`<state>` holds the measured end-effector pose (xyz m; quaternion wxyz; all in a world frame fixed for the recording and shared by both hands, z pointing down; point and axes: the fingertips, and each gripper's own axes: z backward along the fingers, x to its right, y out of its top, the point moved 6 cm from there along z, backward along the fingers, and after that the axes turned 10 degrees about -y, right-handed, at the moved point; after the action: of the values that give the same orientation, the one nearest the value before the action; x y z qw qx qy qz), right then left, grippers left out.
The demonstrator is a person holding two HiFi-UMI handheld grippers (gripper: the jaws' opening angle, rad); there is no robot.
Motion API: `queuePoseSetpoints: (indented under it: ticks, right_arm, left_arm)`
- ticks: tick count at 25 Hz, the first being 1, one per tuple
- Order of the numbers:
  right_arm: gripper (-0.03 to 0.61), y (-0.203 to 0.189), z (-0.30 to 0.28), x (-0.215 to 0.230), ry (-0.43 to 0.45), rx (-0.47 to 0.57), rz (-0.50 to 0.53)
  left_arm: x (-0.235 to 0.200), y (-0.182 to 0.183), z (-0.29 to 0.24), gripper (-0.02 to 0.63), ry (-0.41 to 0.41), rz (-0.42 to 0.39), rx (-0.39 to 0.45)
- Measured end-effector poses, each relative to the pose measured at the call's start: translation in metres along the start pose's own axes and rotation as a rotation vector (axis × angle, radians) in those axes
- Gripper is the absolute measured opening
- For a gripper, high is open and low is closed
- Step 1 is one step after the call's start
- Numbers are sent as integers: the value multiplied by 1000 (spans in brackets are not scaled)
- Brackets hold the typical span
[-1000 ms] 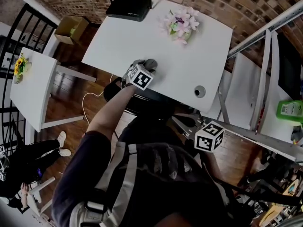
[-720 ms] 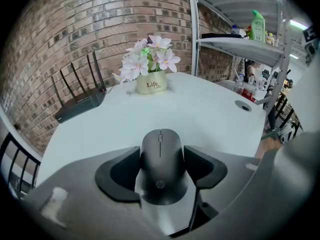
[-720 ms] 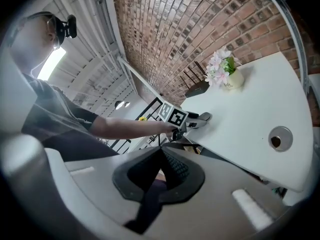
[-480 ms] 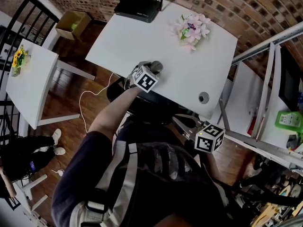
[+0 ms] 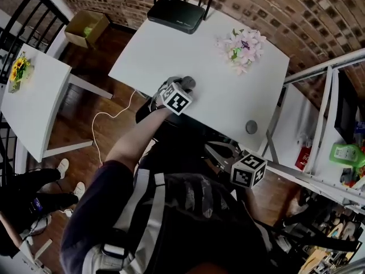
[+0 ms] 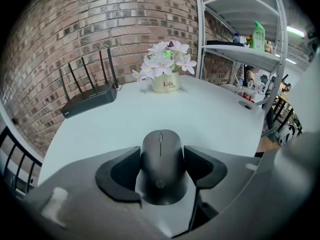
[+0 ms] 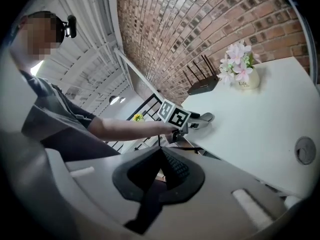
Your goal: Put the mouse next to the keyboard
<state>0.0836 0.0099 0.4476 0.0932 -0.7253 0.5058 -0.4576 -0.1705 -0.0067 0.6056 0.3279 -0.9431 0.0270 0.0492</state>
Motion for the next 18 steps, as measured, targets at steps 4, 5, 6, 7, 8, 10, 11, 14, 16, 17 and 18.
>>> queuePoseSetpoints:
  ticks: [4,5,6,7,8,10,11,14,16,17,18]
  right_arm:
    - [3,5,-12,-9,-13,-10,11]
    - [3,6,-15,-11,-17,-12,9]
    - [3,6,-17,-12,-20,-13,7]
    - [3,7,-19,-13,-23,-13,4]
    - [3,7,-21,-13,-25,-12,1]
    - [3,7,-26,-15,-27,-12,0]
    - [3,8,-28,-17,-27,-14,3]
    - [3,11,-36,-24,-23,-22,19]
    - [3,13,-40,-28,-24,-22,21]
    - [3,13,-41,-29,-26,-21,18]
    - [3,14,-43,-29,-28,-21,15]
  left_arm:
    - [-15,-5,7,278,8,-12,0]
    - [-19,-6,9,278,11,-19,0]
    - [-22,-8,10,278,15,-25,0]
    - [-25,-10,12,278,19,-30,0]
    - [-28,-12,13,278,22,-32,0]
    - [-33,-16,16,278,25,-29,2]
    - [-35,-18,18,278,26,-27,4]
    - [-44,-23,23,278,30,-24,6]
    - [-52,-28,28,278,37,-17,8]
    - [-56,-30,30,278,41,-11,8]
    - [-60,-33,32,278,46,-6,9]
